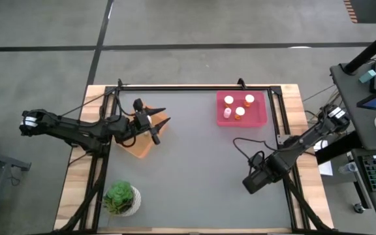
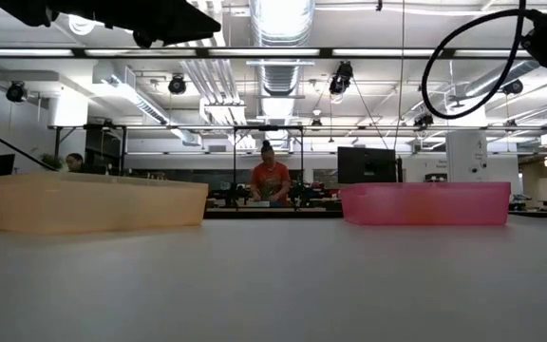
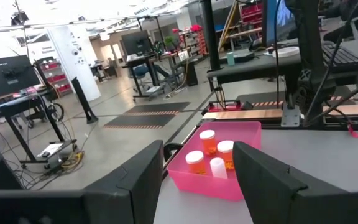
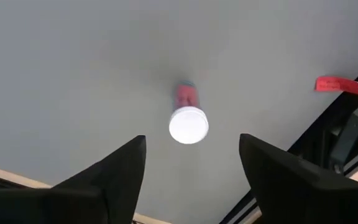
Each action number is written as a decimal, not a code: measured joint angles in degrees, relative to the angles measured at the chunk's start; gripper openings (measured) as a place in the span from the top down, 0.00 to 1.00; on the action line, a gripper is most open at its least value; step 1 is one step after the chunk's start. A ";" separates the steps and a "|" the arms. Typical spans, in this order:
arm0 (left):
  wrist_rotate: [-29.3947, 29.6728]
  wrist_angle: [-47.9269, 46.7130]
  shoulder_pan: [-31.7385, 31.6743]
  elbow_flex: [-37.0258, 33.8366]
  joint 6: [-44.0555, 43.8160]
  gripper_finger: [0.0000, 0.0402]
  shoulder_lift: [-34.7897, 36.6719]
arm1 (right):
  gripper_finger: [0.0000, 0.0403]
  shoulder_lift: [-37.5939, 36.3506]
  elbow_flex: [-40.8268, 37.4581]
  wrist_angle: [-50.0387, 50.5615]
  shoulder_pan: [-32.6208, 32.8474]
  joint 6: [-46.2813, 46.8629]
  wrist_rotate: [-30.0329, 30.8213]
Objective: Pick and place medicine bottles into bin by pill shape (circle, oval)
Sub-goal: Put the blue capsule bottle into the pink bin
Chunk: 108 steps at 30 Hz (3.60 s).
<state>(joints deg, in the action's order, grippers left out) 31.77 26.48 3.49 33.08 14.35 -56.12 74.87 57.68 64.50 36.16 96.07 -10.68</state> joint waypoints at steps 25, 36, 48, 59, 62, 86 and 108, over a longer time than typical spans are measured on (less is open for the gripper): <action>-0.06 -0.02 0.00 -0.61 -0.20 0.55 -0.09 | 0.46 6.69 -2.57 -3.99 0.72 -1.57 -0.26; -0.07 -0.02 0.00 -0.63 -0.35 0.55 -0.09 | 0.70 6.23 -3.20 -5.46 0.72 -1.57 -0.28; -0.07 -0.02 0.00 -0.70 -0.39 0.55 -0.11 | 0.73 5.37 -2.98 -6.16 0.28 -3.31 -0.27; -0.07 -0.02 0.00 -0.70 -0.50 0.55 -0.11 | 0.73 5.23 4.61 -4.20 -6.10 -13.78 5.06; -0.07 -0.04 0.02 -0.70 -0.51 0.55 -0.11 | 0.73 6.17 8.80 0.54 -9.22 -19.31 7.14; -0.07 -0.04 0.04 -0.87 -0.56 0.55 -0.11 | 0.73 8.53 21.33 22.65 -52.01 -74.38 24.41; -0.07 -0.04 0.00 -0.92 -0.50 0.55 -0.11 | 0.73 14.06 14.07 7.01 -79.23 -96.90 19.80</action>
<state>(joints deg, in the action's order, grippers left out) 31.70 26.44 3.49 32.16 13.85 -56.23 88.93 71.75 71.51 -43.06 -0.83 9.13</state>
